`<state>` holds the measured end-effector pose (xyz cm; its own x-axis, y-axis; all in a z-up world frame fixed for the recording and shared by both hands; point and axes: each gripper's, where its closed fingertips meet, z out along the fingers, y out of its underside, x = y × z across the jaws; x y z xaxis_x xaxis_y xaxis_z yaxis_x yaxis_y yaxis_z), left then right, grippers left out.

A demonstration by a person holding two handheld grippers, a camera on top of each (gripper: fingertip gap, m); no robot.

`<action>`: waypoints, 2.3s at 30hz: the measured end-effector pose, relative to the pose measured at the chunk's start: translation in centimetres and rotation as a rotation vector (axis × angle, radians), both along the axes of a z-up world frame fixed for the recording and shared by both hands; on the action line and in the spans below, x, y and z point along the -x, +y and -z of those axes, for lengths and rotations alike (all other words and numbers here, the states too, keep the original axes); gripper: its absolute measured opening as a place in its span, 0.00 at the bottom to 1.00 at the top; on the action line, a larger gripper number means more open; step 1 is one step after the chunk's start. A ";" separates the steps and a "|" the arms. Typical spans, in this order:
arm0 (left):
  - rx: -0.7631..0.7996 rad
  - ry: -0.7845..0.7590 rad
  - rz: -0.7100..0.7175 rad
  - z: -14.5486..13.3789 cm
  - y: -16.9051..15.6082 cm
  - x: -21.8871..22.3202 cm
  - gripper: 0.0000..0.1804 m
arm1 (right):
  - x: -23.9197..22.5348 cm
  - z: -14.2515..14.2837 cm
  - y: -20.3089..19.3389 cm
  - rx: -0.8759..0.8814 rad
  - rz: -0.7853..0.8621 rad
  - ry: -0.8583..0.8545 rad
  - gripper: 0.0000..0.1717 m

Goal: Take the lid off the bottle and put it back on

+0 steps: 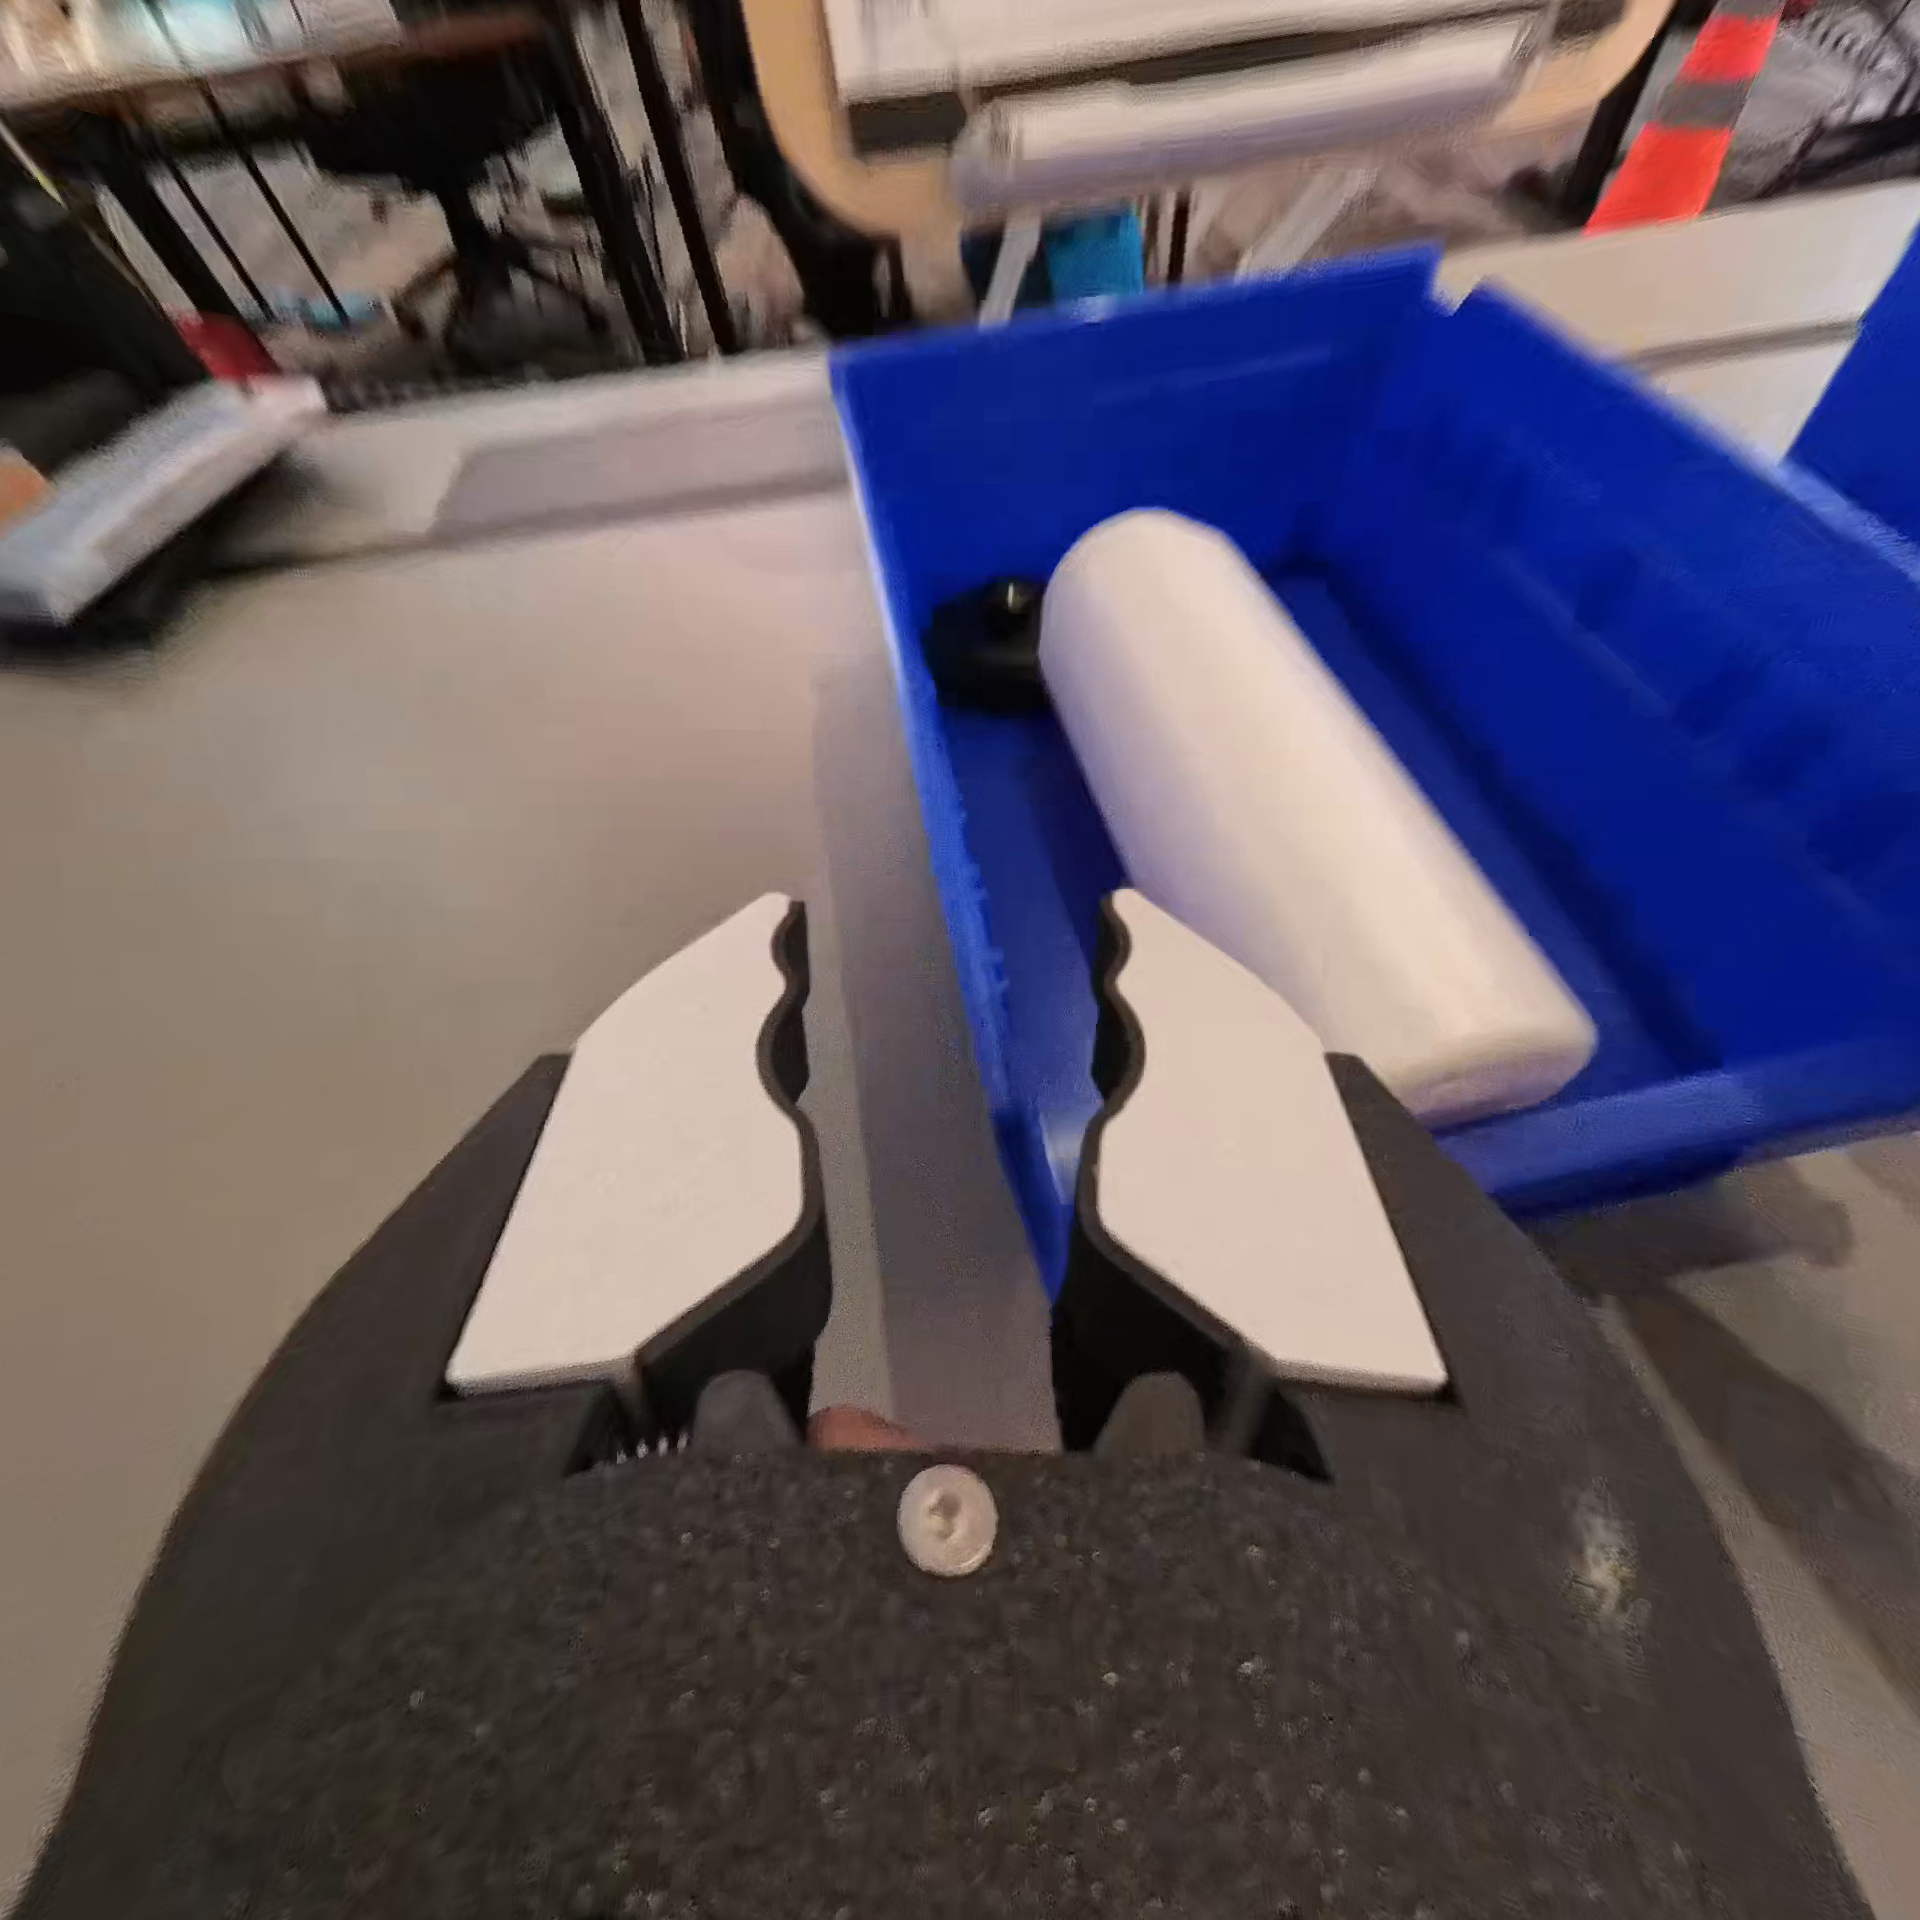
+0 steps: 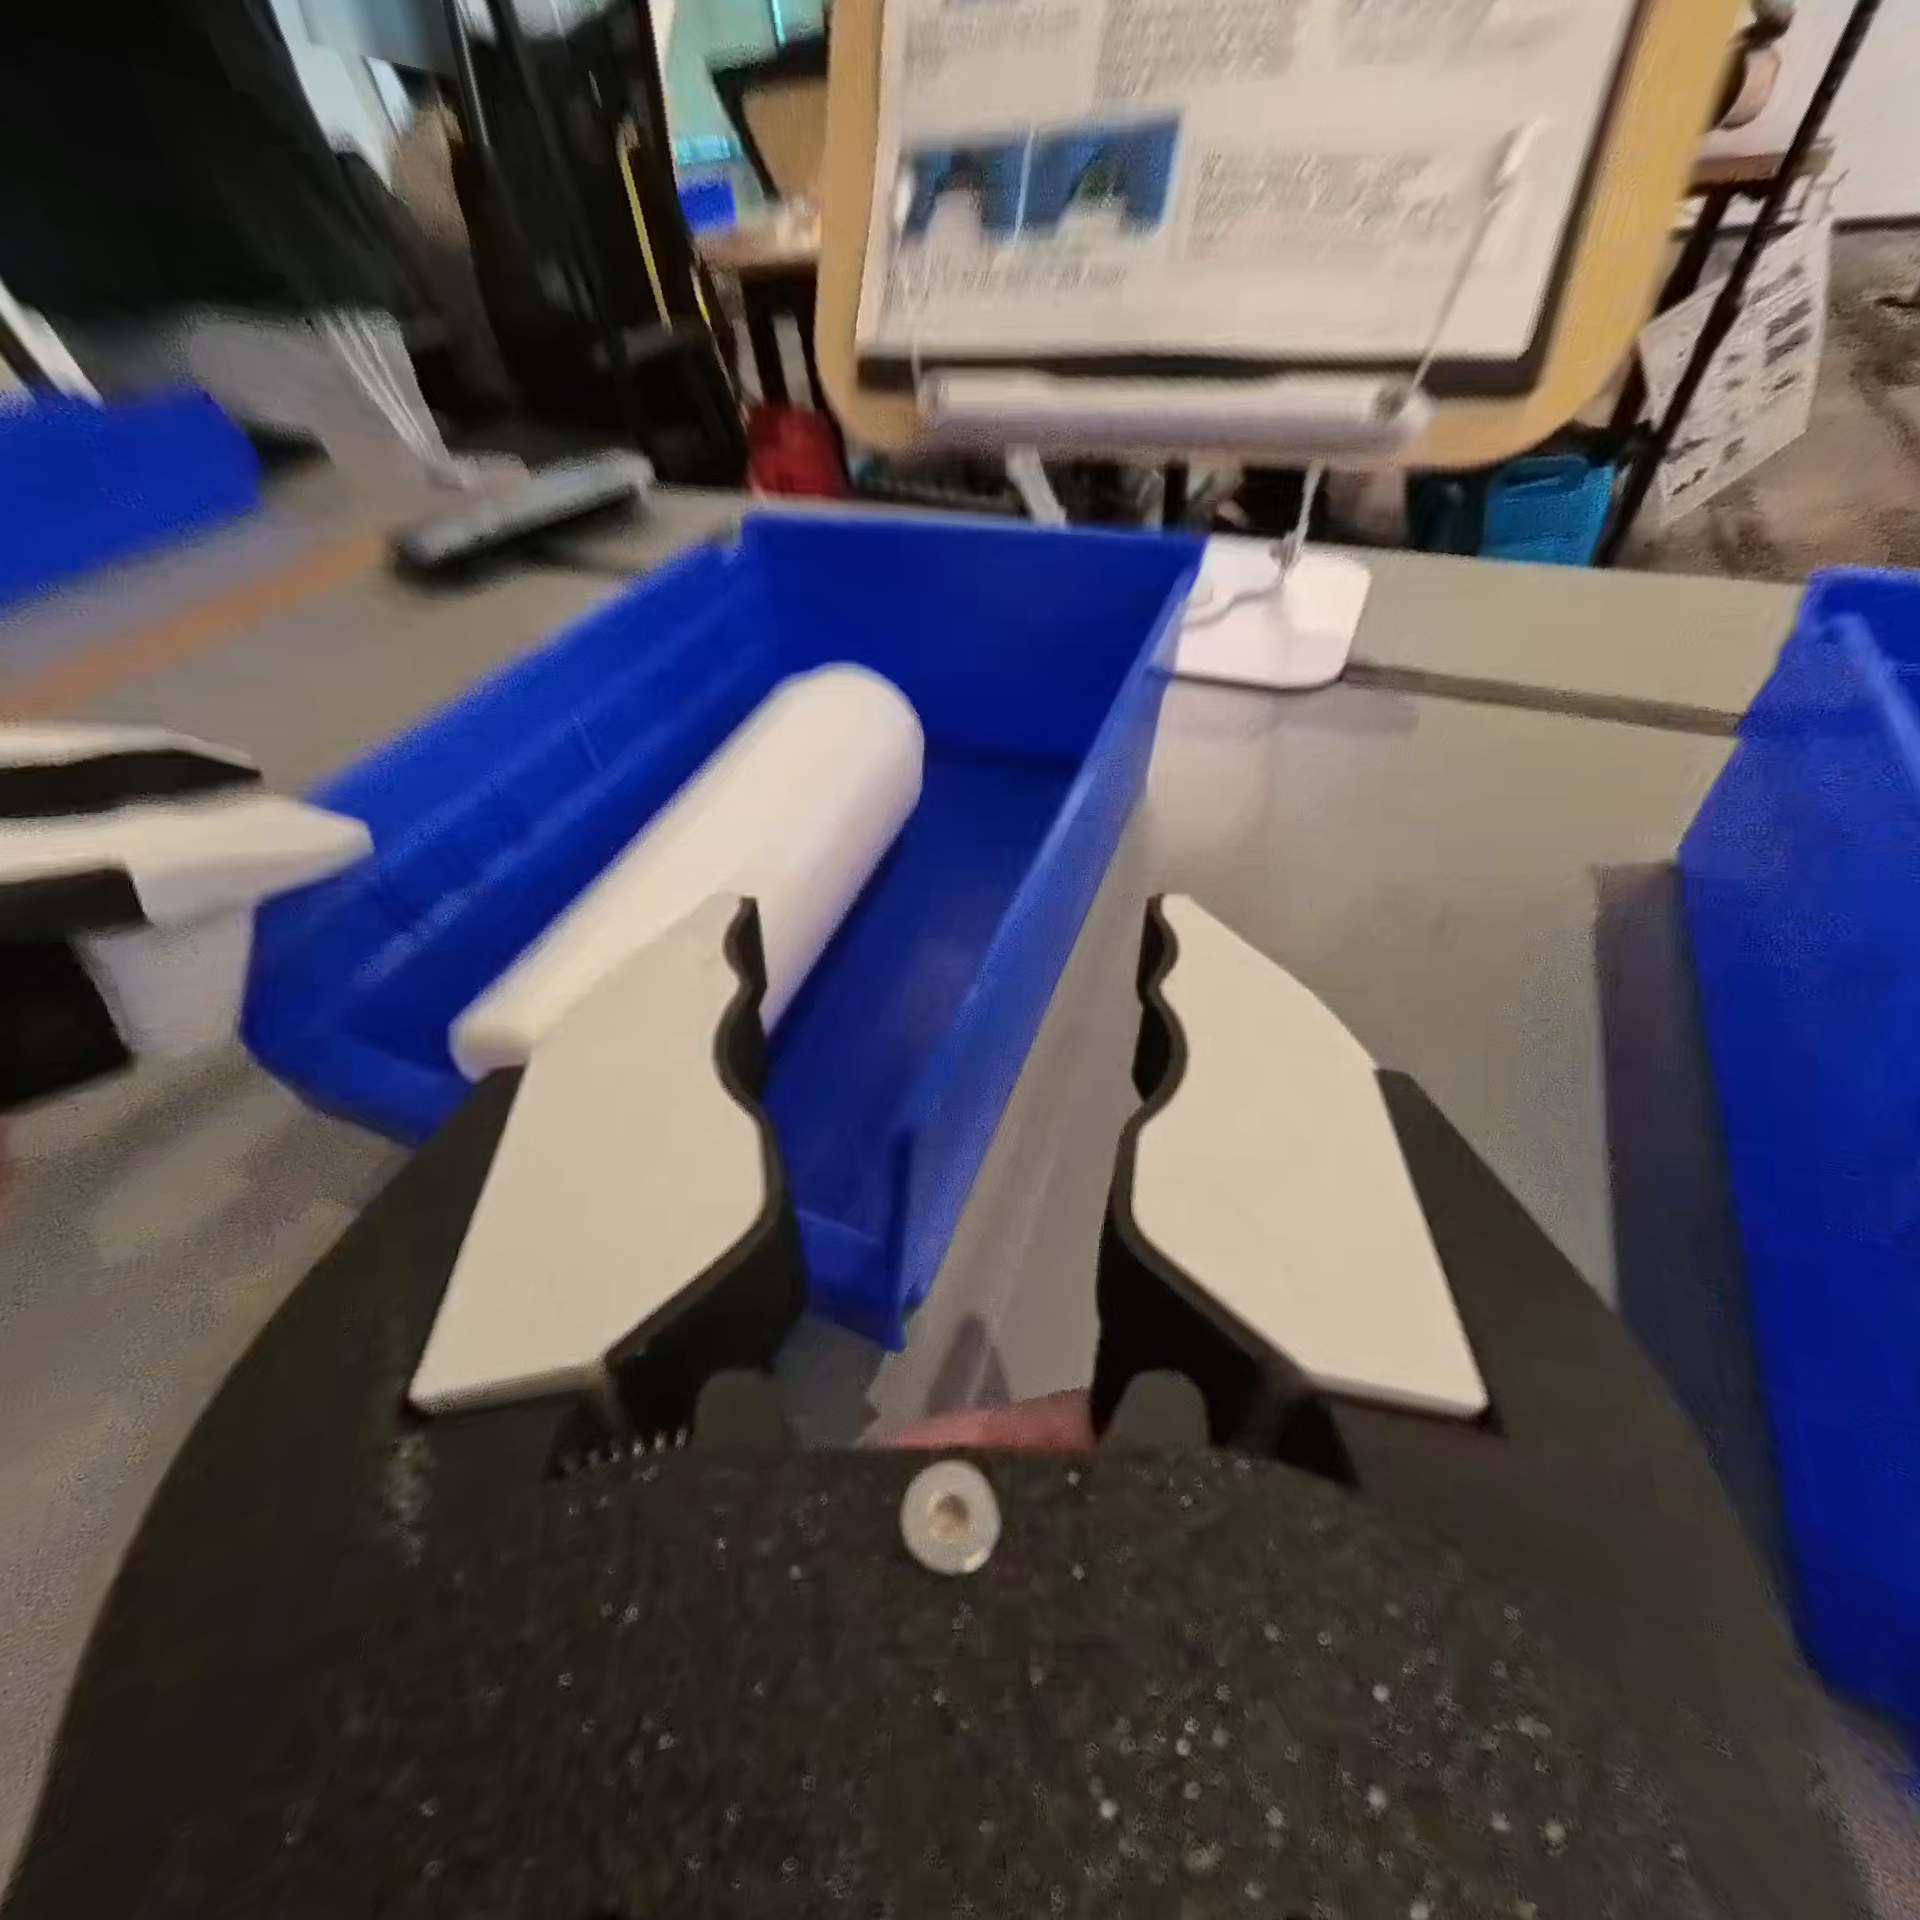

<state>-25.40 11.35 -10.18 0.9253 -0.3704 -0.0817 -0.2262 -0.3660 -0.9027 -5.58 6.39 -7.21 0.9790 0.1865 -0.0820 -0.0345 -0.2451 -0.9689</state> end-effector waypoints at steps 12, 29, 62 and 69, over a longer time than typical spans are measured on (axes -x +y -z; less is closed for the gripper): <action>0.116 -0.076 -0.015 1.9 1.2 1.9 0.02 | 2.9 4.1 0.3 0.057 0.236 -0.156 0.03; 0.097 -0.239 -0.164 2.2 7.0 24.4 0.03 | 25.5 4.7 8.0 0.044 0.083 -0.091 0.04; 0.128 -0.375 0.497 0.2 -9.9 -5.1 0.35 | -6.4 5.3 -8.1 0.102 -0.109 -0.020 0.26; 0.091 -0.246 0.468 2.2 -8.9 -5.3 0.40 | -8.8 5.2 -8.9 0.048 -0.039 -0.142 0.24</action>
<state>-20.07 2.41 -12.35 0.6471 -0.7436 0.1684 -0.1698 -0.3558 -0.9190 3.19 -2.47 -12.43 0.9735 0.2236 0.0473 0.1127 -0.2897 -0.9505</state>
